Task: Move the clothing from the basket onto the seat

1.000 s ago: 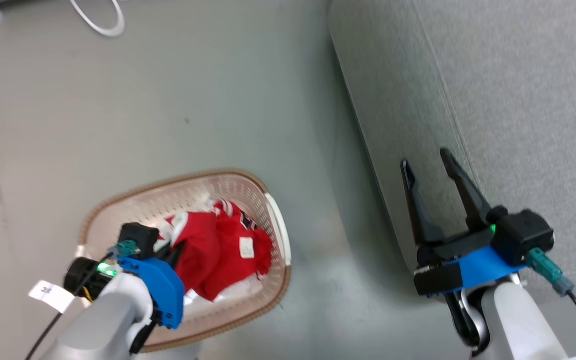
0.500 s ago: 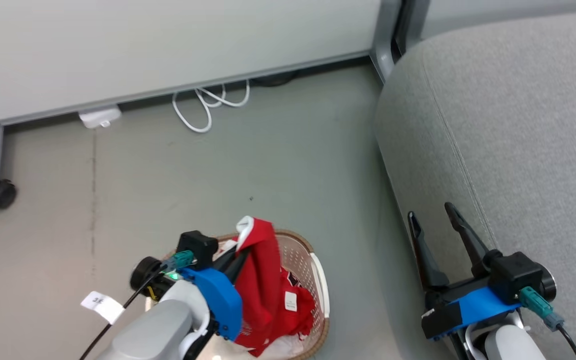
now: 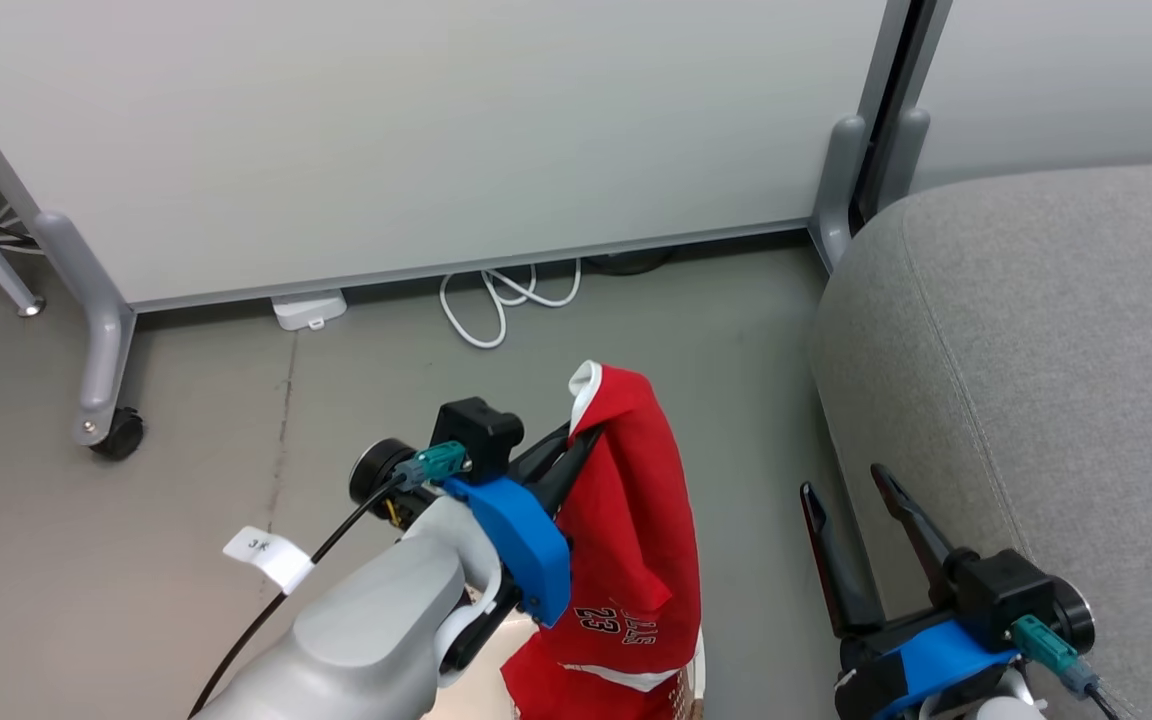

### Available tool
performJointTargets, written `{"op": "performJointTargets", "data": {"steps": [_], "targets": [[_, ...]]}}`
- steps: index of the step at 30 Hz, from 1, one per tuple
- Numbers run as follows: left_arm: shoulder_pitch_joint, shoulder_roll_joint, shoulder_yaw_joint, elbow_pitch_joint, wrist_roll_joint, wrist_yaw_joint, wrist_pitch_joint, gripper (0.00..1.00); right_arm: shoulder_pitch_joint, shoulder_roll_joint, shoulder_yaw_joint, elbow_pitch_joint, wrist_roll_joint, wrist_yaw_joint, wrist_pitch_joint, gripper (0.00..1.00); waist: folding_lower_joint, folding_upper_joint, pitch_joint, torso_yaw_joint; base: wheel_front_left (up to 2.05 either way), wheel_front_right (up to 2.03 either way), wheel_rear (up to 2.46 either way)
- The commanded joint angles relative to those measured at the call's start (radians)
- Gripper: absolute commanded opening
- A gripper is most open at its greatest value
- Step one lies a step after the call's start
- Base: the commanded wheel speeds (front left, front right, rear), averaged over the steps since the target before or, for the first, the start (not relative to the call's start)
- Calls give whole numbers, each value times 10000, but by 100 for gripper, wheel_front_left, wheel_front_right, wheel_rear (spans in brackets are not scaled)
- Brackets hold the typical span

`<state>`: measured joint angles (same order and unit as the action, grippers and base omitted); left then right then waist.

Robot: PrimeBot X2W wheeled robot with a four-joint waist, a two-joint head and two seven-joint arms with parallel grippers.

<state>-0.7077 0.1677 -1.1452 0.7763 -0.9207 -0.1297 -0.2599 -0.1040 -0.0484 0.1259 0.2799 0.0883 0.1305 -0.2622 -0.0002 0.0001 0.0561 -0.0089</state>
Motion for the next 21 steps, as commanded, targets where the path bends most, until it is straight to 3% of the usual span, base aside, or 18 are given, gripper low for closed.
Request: {"op": "performJointTargets", "data": {"steps": [1, 21], "targets": [[-231, -56, 26, -57, 13, -14, -57, 0, 184, -35, 37, 71, -79, 5, -42, 100, 2, -1, -173, 97, 0, 0, 0], [-1556, -719, -260, 39, -148, -14, 271, 0, 248, -34, 205, 205, -78, 5, 111, 100, 2, -1, -680, 409, 0, 0, 0]]}}
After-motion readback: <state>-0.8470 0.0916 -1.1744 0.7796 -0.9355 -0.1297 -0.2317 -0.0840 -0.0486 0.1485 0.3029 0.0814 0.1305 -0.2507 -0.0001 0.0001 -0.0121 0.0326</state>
